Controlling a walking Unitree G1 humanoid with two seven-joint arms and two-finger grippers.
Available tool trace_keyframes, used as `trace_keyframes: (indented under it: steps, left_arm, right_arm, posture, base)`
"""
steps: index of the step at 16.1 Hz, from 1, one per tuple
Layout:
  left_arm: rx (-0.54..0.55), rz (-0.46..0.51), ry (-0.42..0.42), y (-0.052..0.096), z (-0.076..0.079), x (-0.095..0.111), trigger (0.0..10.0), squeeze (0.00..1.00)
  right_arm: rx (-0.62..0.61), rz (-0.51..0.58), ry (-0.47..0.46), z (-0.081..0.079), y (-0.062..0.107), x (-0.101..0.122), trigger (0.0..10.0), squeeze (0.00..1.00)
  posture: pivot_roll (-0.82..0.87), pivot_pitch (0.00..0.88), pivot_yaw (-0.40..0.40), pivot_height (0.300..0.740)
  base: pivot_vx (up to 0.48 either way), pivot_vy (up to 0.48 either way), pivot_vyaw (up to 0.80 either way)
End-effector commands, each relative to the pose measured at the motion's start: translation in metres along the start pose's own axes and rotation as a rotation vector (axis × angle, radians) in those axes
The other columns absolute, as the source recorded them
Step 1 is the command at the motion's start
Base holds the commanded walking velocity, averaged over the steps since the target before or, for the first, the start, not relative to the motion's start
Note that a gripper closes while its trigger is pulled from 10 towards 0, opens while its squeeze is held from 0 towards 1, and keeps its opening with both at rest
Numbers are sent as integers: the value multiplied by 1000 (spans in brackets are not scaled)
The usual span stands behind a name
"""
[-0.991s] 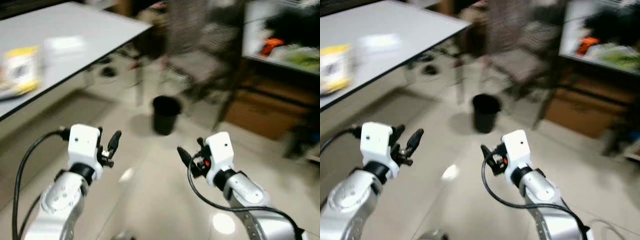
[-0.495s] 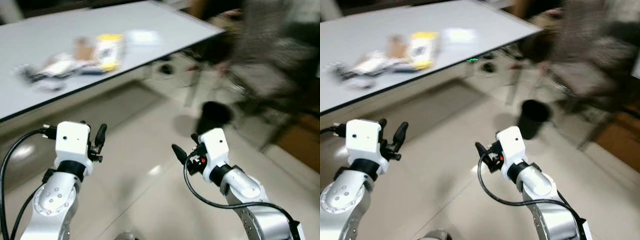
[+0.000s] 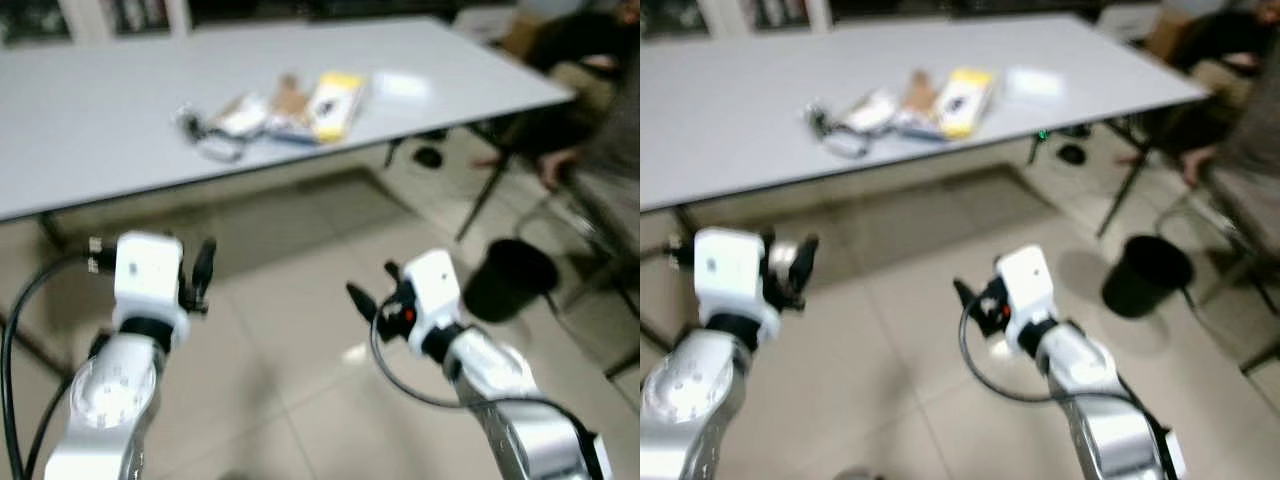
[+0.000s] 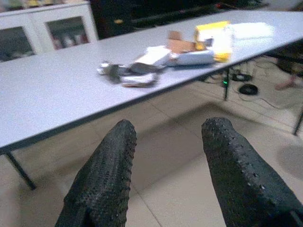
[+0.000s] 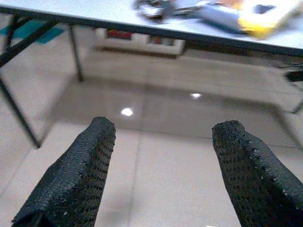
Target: Picking trash to rubbish bin
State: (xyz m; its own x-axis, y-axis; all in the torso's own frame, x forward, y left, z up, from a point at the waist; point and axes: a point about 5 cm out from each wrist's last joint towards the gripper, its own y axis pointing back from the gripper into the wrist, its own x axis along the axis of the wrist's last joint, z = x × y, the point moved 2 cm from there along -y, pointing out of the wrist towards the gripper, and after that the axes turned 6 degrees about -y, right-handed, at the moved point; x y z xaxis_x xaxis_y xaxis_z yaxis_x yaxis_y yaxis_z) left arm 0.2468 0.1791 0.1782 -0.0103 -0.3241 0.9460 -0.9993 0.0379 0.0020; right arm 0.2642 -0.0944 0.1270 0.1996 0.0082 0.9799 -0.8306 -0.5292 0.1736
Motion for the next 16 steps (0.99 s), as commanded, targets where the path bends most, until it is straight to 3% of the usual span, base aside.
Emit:
trace_keyframes:
  steps: [1,3,6,9,16]
  left_arm:
    - [-3,-6,-17,-1,0,0,10000,0]
    - [-9,-1,-14,-3,1,1,10000,0]
    - [-37,4,-10,-8,4,2,10000,0]
    - [-53,13,-9,-16,7,3,10000,0]
    - [-66,21,-9,-21,6,2,10000,0]
  right_arm:
    - [7,24,5,-1,-1,5,10000,0]
    - [-47,37,21,6,-1,5,10000,0]
    - [-189,72,40,26,0,9,10000,0]
    - [-205,92,109,28,-1,14,10000,0]
    - [-204,138,97,27,-4,21,10000,0]
  posture:
    - [60,60,-90,740]
    - [61,58,-87,740]
    - [54,53,-75,740]
    - [50,46,-70,740]
    - [45,23,-68,740]
  base:
    - [326,0,800]
    - [324,0,800]
    - [334,0,0]
    - [345,0,0]
    - [348,0,0]
